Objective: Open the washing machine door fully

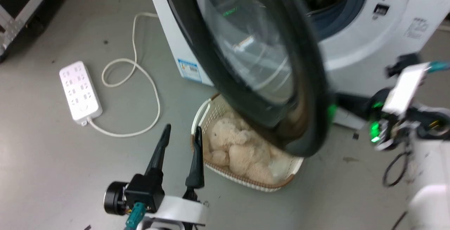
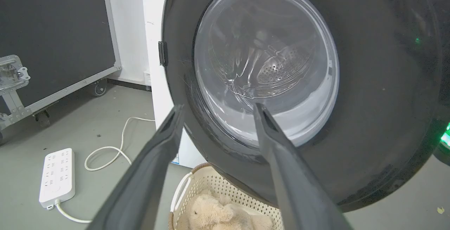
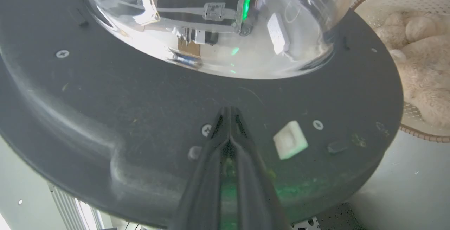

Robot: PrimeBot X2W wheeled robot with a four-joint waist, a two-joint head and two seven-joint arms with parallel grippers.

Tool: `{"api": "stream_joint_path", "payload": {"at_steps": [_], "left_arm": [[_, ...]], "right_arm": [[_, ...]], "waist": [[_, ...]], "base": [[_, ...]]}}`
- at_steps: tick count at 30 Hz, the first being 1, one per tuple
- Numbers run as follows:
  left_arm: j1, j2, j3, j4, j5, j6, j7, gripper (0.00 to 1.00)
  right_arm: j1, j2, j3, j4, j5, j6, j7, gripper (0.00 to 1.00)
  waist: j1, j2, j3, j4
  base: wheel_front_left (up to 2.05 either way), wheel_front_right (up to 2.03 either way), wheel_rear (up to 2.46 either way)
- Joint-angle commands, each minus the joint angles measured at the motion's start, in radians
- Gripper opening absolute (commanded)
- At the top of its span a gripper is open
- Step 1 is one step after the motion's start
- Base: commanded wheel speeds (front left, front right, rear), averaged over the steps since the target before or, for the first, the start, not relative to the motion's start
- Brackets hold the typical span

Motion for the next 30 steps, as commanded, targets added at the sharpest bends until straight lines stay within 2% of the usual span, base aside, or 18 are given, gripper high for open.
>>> {"api": "stream_joint_path", "payload": {"at_steps": [1,6,10,18,19,20,21,26,30], "left_arm": [[0.019,0.001,0.002,0.006,0.008,-0.008,-0.006,1.0],[0.06,0.001,0.008,0.019,0.021,-0.029,-0.006,1.0],[0.084,0.001,0.017,0.026,0.027,-0.045,-0.006,1.0],[0.103,0.001,0.033,0.031,0.03,-0.063,-0.006,1.0],[0.103,0.001,0.035,0.031,0.03,-0.065,-0.006,1.0],[0.103,0.001,0.037,0.03,0.03,-0.066,-0.006,1.0],[0.102,0.001,0.04,0.028,0.029,-0.066,-0.006,1.0],[0.096,0.001,0.062,0.018,0.014,-0.067,-0.006,1.0],[0.087,0.001,0.081,0.025,0.003,-0.085,-0.006,1.0]], "right_arm": [[0.029,0.009,0.038,-0.009,0.036,0.001,-0.012,0.0],[0.157,0.009,0.265,-0.07,0.181,0.001,-0.09,0.0],[0.238,0.009,0.4,-0.114,0.25,0.001,-0.151,0.0],[0.302,0.009,0.508,-0.151,0.307,0.001,-0.253,0.0],[0.304,0.009,0.508,-0.156,0.294,0.001,-0.272,0.05],[0.306,0.009,0.503,-0.161,0.282,0.001,-0.292,0.44],[0.309,0.009,0.494,-0.164,0.272,0.001,-0.31,1.0],[0.331,-0.02,0.44,-0.259,0.176,0.001,-0.413,1.0],[0.388,-0.132,0.486,-0.457,-0.042,0.001,-0.587,1.0]], "waist": [[0.0003,0.0,-0.033,-0.011],[0.0003,0.0,-0.074,-0.019],[0.0003,0.0,-0.097,-0.015],[0.0003,0.0,-0.111,-0.007],[0.0003,0.0,-0.112,-0.009],[0.0003,0.0,-0.112,-0.012],[0.0003,0.0,-0.113,-0.017],[0.0003,0.0,-0.123,-0.056],[0.0003,0.0,-0.131,-0.096]], "base": [[0.0,0.0,0.0],[0.0,0.0,0.0],[0.0,0.0,0.0],[0.0,0.0,0.0],[0.0,0.0,0.0],[0.0,0.0,0.0],[0.0,0.0,0.0],[0.0,0.0,0.0],[0.0,0.0,0.0]]}}
